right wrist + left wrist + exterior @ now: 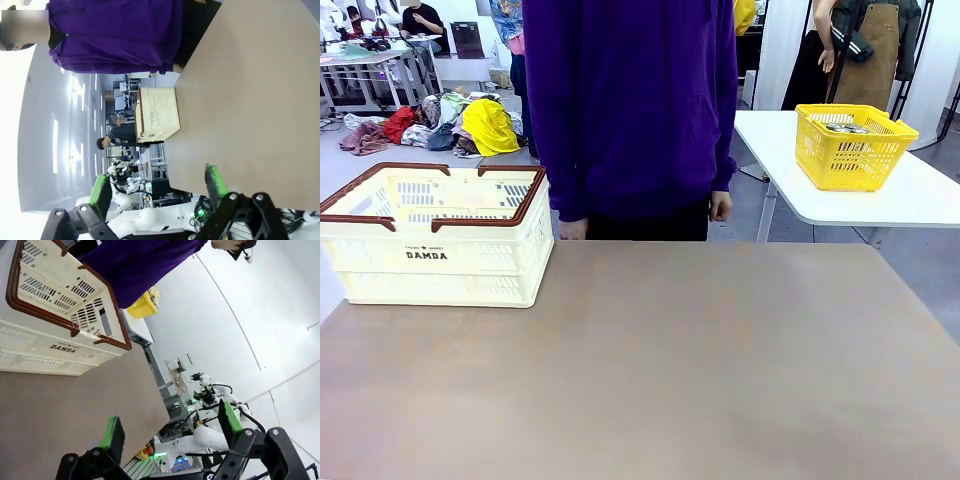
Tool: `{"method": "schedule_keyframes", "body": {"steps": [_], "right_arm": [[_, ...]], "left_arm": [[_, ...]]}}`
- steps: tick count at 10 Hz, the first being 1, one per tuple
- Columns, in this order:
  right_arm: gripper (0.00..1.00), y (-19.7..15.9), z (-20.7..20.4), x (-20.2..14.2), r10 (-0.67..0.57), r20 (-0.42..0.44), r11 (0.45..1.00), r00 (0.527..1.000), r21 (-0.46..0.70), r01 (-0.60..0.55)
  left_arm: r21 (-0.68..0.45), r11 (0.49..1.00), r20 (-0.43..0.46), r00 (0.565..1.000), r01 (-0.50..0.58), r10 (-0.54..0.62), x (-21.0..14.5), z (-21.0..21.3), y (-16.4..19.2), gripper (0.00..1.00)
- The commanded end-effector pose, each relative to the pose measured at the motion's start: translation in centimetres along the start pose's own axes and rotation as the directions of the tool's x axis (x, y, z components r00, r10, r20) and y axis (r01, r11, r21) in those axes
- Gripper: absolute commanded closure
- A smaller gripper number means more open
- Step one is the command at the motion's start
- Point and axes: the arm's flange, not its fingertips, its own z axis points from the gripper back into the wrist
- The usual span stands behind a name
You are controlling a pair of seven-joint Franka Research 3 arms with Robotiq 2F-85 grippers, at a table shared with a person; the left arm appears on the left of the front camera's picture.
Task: Place the drinks into the Shopping basket.
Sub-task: Pick up one drink and place it into the Shopping basket.
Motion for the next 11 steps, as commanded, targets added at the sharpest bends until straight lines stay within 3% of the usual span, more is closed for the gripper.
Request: {"method": "schedule_keyframes", "body": {"steps": [1, 11], "right_arm": [[0.0, -0.02, 0.24, -0.07, -0.012, 0.007, 1.0, 1.0, 0.026, 0.012], [0.0, -0.02, 0.24, -0.07, -0.012, 0.007, 1.0, 1.0, 0.026, 0.012]], "left_arm": [[-0.038, 0.999, 0.001, 1.0, -0.005, 0.005, -0.16, 0.07, 0.03, 0.0], [-0.038, 0.999, 0.001, 1.0, -0.005, 0.005, -0.16, 0.07, 0.03, 0.0]]}}
